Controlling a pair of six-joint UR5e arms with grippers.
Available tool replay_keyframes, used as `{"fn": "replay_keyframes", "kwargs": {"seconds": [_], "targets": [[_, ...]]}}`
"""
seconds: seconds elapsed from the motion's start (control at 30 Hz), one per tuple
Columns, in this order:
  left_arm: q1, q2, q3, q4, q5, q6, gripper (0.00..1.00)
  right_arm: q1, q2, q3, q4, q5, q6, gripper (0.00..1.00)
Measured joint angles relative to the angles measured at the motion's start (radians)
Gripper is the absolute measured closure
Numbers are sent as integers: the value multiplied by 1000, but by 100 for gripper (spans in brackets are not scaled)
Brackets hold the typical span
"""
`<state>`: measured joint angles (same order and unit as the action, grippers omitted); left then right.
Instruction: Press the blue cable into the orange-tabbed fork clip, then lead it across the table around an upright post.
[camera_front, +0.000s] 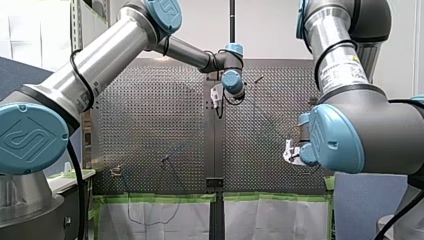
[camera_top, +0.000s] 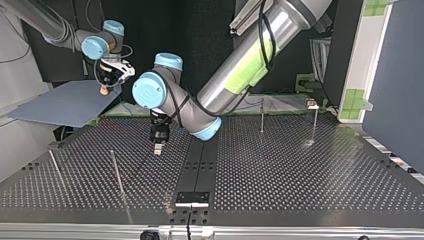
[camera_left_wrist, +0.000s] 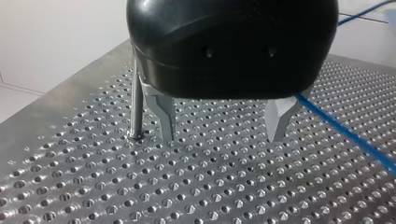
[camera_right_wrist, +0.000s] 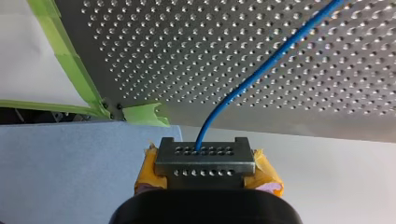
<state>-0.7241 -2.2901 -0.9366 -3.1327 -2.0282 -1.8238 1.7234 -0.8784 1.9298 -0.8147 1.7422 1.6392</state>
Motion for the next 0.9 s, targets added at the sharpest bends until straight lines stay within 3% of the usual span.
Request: {"fn": "replay_keyframes", "kwargs": {"seconds": [0.17,0.37,0.53,0.9], "targets": [[-3,0,0,-8,-9,0,6,-12,52,-16,-55,-9,4,100],[-7,1,1,-35,-13,0,6,-27,85,-35,-107,-13,8,100],[-8,1,1,-48,-14,0,6,-44,104,-49,-121,-12,8,100],[-8,1,0,-50,-13,0,6,-65,215,-110,-137,-21,3,100]]}}
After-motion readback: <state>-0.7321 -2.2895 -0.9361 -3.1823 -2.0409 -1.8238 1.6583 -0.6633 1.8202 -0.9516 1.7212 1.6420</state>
